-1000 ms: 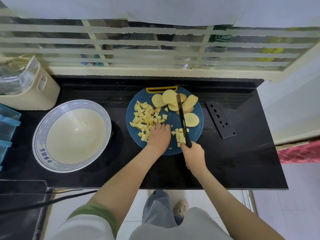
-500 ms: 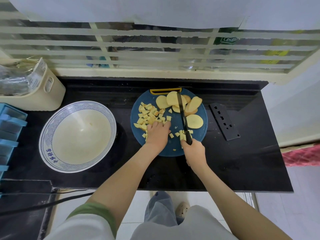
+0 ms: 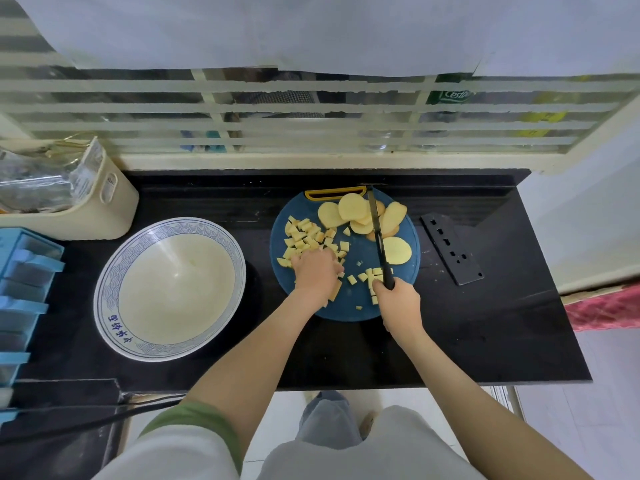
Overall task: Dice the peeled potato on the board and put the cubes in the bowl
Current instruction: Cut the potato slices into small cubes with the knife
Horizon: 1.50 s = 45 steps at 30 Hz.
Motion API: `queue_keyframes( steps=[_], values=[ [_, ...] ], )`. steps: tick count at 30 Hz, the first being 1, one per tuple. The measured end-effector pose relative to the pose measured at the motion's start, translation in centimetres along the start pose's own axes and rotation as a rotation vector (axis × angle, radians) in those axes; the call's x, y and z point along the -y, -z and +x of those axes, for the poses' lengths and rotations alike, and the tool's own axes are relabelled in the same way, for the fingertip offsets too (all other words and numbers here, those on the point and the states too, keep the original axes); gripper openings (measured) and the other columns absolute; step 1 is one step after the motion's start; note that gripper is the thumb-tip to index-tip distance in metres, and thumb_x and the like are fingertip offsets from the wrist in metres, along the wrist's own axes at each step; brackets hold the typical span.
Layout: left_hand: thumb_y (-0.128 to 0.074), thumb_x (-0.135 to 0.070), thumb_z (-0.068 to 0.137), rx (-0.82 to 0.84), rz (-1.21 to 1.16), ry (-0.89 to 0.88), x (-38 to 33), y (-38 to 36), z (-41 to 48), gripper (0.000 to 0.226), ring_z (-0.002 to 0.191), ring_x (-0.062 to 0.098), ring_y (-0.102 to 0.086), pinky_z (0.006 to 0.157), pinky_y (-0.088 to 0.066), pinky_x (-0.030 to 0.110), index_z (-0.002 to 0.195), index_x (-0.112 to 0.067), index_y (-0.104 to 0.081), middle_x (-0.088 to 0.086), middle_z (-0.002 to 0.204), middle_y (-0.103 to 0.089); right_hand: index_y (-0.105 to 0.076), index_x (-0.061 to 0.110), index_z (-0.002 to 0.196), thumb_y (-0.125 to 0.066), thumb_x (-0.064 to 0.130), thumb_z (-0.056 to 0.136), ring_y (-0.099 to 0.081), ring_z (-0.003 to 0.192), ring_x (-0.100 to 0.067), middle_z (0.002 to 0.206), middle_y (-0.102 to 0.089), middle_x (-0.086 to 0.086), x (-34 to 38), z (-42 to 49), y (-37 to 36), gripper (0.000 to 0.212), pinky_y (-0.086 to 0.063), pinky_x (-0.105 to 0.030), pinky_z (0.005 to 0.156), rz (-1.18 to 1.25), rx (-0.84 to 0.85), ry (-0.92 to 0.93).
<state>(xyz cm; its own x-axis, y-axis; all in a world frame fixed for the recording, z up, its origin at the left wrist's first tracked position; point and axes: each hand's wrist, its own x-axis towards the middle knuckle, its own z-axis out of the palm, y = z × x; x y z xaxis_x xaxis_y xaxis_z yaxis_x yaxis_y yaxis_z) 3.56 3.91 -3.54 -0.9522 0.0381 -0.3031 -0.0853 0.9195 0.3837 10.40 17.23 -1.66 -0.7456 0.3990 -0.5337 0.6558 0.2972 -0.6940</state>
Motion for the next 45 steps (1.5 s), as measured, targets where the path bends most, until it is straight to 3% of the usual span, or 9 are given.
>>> queue_keyframes(
  steps=[6,11,17,28,35,37,39,42,45],
  values=[
    [-0.047,-0.034,0.097,-0.019,0.218,-0.17,0.6,0.8,0.5,0.02,0.096,0.022,-0.05,0.079,-0.023,0.036,0.105,-0.028,-0.064,-0.003,0.093,-0.066,-0.046,0.015,0.069,-0.054,0.028,0.096,-0.047,0.06,-0.016,0.065,-0.046,-0.001,1.5,-0.1,-0.8,0.03,-0.043,-0.036,0.06,0.017,-0.016,0.029],
    [-0.042,-0.031,0.099,-0.014,0.328,-0.253,0.2,1.6,0.9,0.021,0.099,0.023,-0.049,0.083,-0.026,0.037,0.109,-0.028,-0.061,-0.001,0.096,-0.065,-0.046,0.016,0.069,-0.052,0.025,0.097,-0.045,0.06,-0.014,0.067,-0.048,-0.001,2.2,0.0,-1.0,0.03,-0.036,-0.028,0.055,0.015,-0.009,0.046],
    [-0.038,-0.032,0.101,0.031,0.389,-0.302,0.4,1.7,1.7,0.023,0.102,0.023,-0.049,0.086,-0.028,0.039,0.113,-0.025,-0.056,0.0,0.102,-0.067,-0.045,0.016,0.066,-0.054,0.027,0.096,-0.045,0.06,-0.015,0.069,-0.05,-0.003,2.6,1.0,-1.7,0.033,-0.033,-0.028,0.053,-0.019,0.006,0.064],
    [-0.036,-0.021,0.1,0.048,0.278,-0.382,1.4,1.9,2.6,0.032,0.115,0.022,-0.044,0.087,-0.024,0.04,0.125,-0.029,-0.053,-0.002,0.121,-0.059,-0.048,0.015,0.072,-0.052,0.025,0.097,-0.043,0.055,-0.012,0.067,-0.049,0.0,3.7,2.0,-2.1,0.028,-0.033,-0.025,0.049,-0.091,0.068,0.077],
    [-0.042,-0.031,0.097,0.015,0.106,-0.343,3.6,2.7,0.6,0.021,0.103,0.017,-0.05,0.084,-0.022,0.035,0.107,-0.025,-0.059,-0.009,0.103,-0.06,-0.053,0.008,0.082,-0.05,0.027,0.098,-0.049,0.063,-0.013,0.069,-0.052,0.0,4.0,1.6,-2.5,0.025,-0.037,-0.028,0.053,-0.241,0.076,0.159],
    [-0.05,-0.04,0.092,0.076,0.065,-0.321,4.8,3.0,-0.5,0.022,0.096,0.017,-0.053,0.084,-0.025,0.035,0.101,-0.022,-0.056,-0.009,0.092,-0.058,-0.055,0.006,0.085,-0.05,0.028,0.098,-0.054,0.069,-0.018,0.071,-0.055,-0.002,3.7,1.3,-2.8,0.026,-0.043,-0.034,0.062,-0.285,0.069,0.176],
    [-0.06,-0.057,0.081,0.195,0.068,-0.34,6.3,3.4,-1.9,0.04,0.088,0.014,-0.052,0.087,-0.027,0.035,0.097,-0.022,-0.051,-0.01,0.085,-0.056,-0.059,0.004,0.089,-0.05,0.029,0.097,-0.06,0.075,-0.023,0.076,-0.06,-0.006,3.2,1.0,-3.3,0.028,-0.05,-0.039,0.069,-0.29,0.067,0.184],
    [-0.068,-0.069,0.066,0.357,0.171,-0.423,8.2,3.6,-4.4,0.059,0.084,0.013,-0.045,0.084,-0.026,0.033,0.097,-0.024,-0.047,-0.013,0.08,-0.049,-0.057,0.003,0.091,-0.05,0.028,0.098,-0.057,0.077,-0.025,0.078,-0.059,-0.008,2.6,0.0,-3.8,0.027,-0.038,-0.033,0.066,-0.331,0.078,0.204],
    [-0.07,-0.068,0.066,0.441,0.273,-0.467,9.8,3.0,-6.1,0.056,0.086,0.015,-0.043,0.081,-0.025,0.033,0.096,-0.024,-0.049,-0.011,0.084,-0.051,-0.055,0.005,0.084,-0.05,0.026,0.098,-0.052,0.074,-0.023,0.072,-0.054,-0.005,2.1,-0.8,-4.3,0.026,-0.034,-0.032,0.062,-0.295,0.085,0.215]
  ],
)
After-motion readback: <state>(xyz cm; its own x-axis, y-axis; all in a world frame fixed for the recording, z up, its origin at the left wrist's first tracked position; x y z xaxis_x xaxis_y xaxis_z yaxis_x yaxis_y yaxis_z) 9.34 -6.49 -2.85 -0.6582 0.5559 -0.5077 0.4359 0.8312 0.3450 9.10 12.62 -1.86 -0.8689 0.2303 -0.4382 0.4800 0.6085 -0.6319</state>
